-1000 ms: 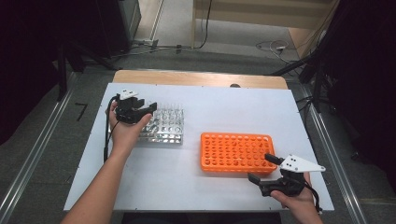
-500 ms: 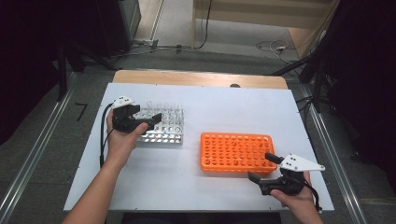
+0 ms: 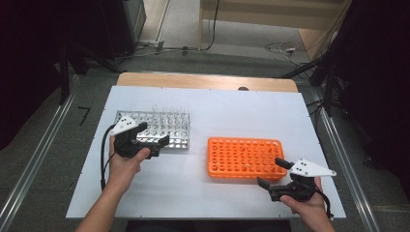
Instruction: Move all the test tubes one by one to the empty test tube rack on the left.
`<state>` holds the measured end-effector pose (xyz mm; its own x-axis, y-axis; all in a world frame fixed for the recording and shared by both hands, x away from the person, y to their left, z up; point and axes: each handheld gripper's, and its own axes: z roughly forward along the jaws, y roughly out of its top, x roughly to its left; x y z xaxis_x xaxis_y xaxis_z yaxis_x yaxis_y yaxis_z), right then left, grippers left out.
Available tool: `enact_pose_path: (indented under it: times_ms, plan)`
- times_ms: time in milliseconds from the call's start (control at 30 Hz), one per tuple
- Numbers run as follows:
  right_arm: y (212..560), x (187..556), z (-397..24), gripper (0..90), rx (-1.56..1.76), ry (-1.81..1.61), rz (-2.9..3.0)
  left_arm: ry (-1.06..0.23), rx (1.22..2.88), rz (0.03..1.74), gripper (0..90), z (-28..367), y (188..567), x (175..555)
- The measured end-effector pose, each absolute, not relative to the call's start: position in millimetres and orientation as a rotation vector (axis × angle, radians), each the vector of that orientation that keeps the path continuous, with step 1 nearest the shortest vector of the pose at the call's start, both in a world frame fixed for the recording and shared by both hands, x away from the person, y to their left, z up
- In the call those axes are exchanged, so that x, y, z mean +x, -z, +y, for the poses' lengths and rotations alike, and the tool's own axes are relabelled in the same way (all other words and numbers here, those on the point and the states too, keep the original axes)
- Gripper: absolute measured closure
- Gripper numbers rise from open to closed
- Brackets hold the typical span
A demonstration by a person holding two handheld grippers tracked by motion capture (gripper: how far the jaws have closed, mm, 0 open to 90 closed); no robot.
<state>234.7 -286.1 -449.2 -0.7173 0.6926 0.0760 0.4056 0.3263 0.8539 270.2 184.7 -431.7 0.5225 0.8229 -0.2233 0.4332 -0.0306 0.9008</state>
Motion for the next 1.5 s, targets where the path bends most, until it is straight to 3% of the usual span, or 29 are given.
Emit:
enact_pose_path:
  times_ms: [900, 1500]
  plan:
    - [451, 238, -298, 3.9, 1.011, -1.329, 2.264, -0.497, 1.681, 0.948, 0.0, 193, 448, 181]
    - [456, 246, -332, 3.8, 1.076, -1.345, 2.186, -0.517, 1.617, 0.981, 0.0, 220, 446, 181]
